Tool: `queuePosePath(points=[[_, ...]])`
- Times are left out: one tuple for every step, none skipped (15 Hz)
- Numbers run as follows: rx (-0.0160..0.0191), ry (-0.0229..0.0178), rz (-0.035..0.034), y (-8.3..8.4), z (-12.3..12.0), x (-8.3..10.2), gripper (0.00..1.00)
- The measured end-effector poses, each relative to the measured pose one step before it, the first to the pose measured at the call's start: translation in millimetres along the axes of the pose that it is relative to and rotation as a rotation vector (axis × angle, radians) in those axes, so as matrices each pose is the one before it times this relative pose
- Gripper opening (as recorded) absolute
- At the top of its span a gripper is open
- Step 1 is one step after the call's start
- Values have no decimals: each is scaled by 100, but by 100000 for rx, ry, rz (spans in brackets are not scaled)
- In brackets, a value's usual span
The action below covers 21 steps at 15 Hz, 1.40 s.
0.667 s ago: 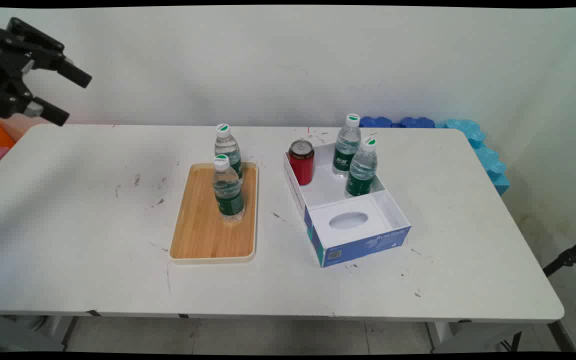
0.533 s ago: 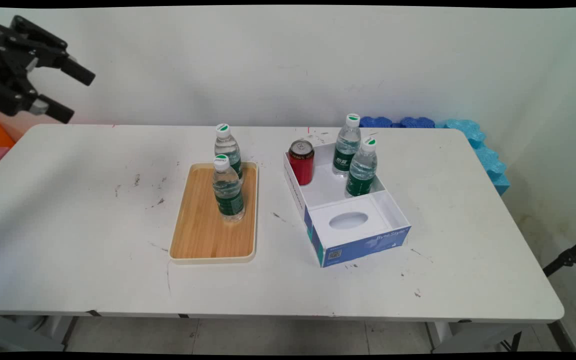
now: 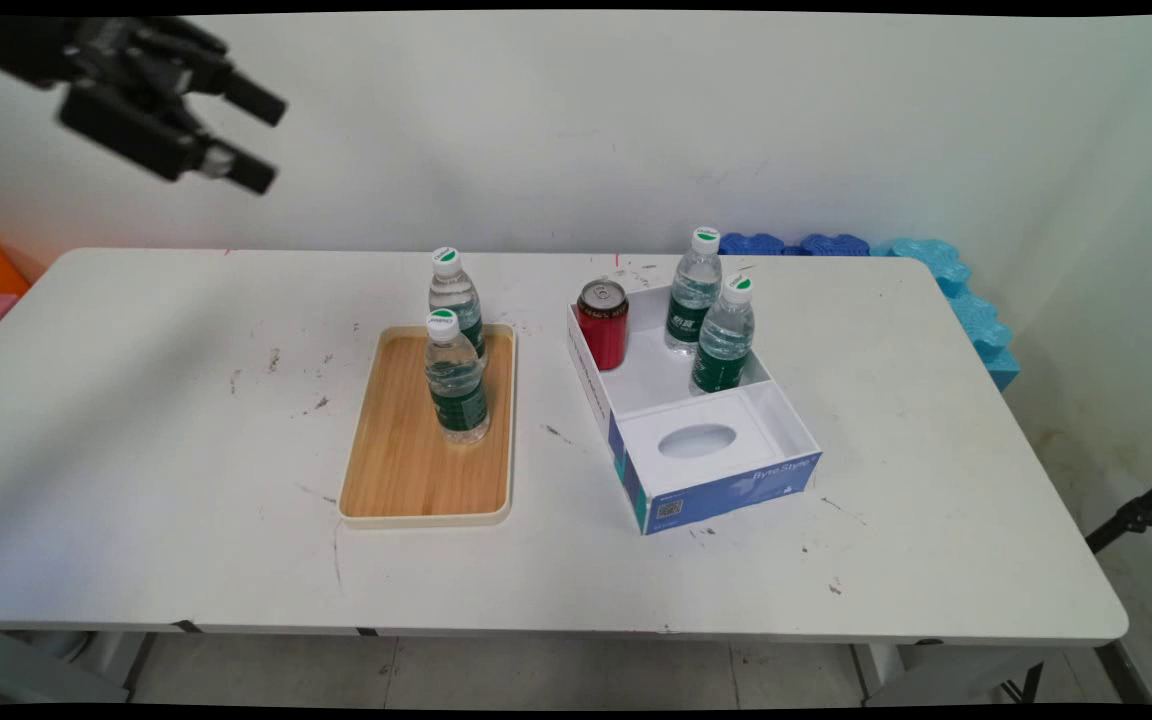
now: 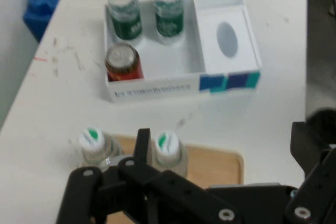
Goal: Pick up the green bottle from the white box
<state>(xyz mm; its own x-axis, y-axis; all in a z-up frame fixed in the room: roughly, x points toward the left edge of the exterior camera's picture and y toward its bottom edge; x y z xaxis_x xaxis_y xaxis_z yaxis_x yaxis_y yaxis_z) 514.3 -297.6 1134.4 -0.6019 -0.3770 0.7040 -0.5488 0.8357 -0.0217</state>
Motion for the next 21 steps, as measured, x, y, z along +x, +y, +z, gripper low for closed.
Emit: queuePosePath(points=[[1445,918,-1163,167,965,984,100],[1336,764,-1010,178,888,825,100],[1452,626,-1055,222,1160,946,100],[1568,345,-1011,230,1317,901,100],[1374,174,-755,204,1196,749,100],[784,-102,-518,164,841,436,100],[1244,-70,-736,256,1284,633,100],[1162,-312,-788,345,1585,664,100],[855,-514,-741,404,1709,596,100],[628,-453,-657,362,1464,462,100],[455,-739,-737,452,1742,467,100],[386,-836,-665,453,1817,441,100],[332,-670,-520,359,1553,364,100],[238,-877,-586,390,1822,378,100],[189,-875,-477,364,1837,345,100],[120,-653,-203,286,1545,285,100],[91,-778,-149,313,1771,276,100],[162,-752,52,261,1719,187,100],[144,-658,162,187,1470,126,100],[115,-464,112,108,940,58,100],[121,-589,97,138,1385,52,100]])
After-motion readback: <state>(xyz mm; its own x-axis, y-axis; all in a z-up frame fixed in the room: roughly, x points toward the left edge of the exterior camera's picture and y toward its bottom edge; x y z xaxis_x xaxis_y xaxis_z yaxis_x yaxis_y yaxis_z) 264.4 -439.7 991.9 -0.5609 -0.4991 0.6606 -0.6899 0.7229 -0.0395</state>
